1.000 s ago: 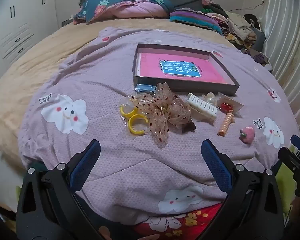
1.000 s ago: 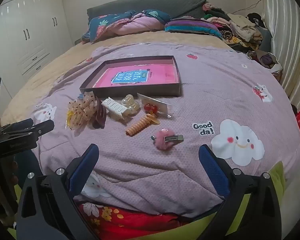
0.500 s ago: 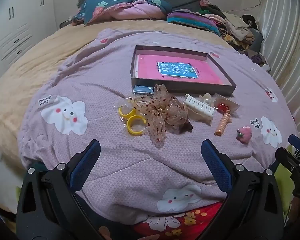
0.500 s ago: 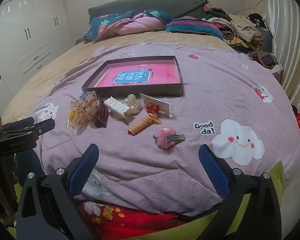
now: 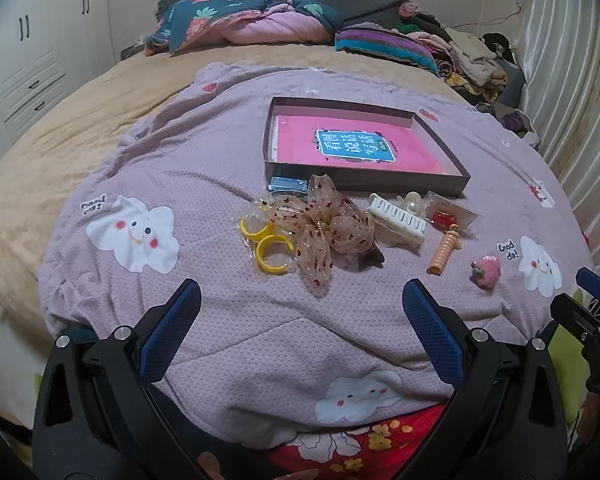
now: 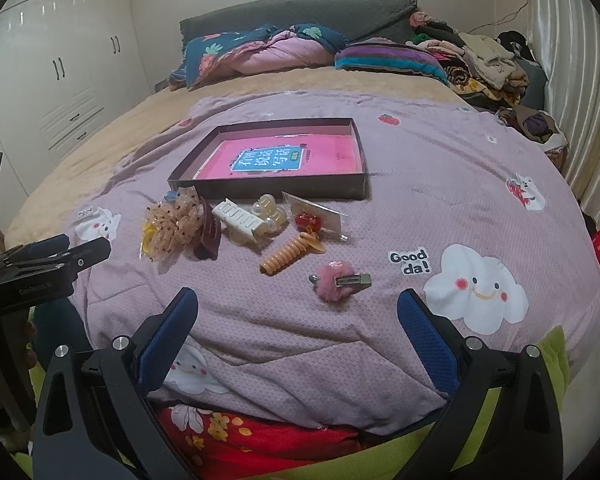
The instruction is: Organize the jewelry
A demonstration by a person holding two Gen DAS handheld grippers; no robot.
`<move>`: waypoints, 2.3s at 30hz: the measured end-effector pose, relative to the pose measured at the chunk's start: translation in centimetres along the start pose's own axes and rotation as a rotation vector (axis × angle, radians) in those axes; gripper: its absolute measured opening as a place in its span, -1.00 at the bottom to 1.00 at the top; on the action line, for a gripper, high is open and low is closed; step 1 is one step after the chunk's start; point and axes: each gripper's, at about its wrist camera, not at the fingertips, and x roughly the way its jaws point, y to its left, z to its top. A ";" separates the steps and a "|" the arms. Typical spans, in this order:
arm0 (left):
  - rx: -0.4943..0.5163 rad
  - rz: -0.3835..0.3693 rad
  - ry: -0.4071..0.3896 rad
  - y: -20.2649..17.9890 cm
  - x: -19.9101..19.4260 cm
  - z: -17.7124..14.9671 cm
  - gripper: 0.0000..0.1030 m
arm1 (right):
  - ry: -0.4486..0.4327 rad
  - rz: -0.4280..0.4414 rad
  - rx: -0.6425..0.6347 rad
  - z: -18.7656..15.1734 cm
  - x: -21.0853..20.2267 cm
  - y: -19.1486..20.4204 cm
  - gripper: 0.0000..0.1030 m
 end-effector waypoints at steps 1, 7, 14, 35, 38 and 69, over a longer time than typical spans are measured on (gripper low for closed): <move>0.000 -0.001 -0.001 0.0 0.0 0.1 0.84 | 0.000 0.000 -0.001 0.0 0.0 0.0 0.92; 0.006 -0.002 -0.005 0.1 -0.2 0.6 0.84 | -0.003 0.003 -0.004 0.0 -0.2 0.1 0.92; 0.001 -0.001 -0.002 0.0 -0.3 0.5 0.84 | -0.005 0.003 0.000 0.1 -0.2 0.2 0.92; 0.006 -0.002 -0.004 -0.5 -0.4 0.2 0.84 | -0.010 0.009 0.013 0.2 -0.3 0.1 0.92; 0.008 0.002 -0.004 -0.6 -0.5 0.4 0.84 | -0.009 0.011 0.016 0.2 -0.2 -0.1 0.92; -0.020 -0.048 0.143 2.5 8.7 4.8 0.84 | 0.070 0.068 -0.058 4.2 6.8 0.3 0.92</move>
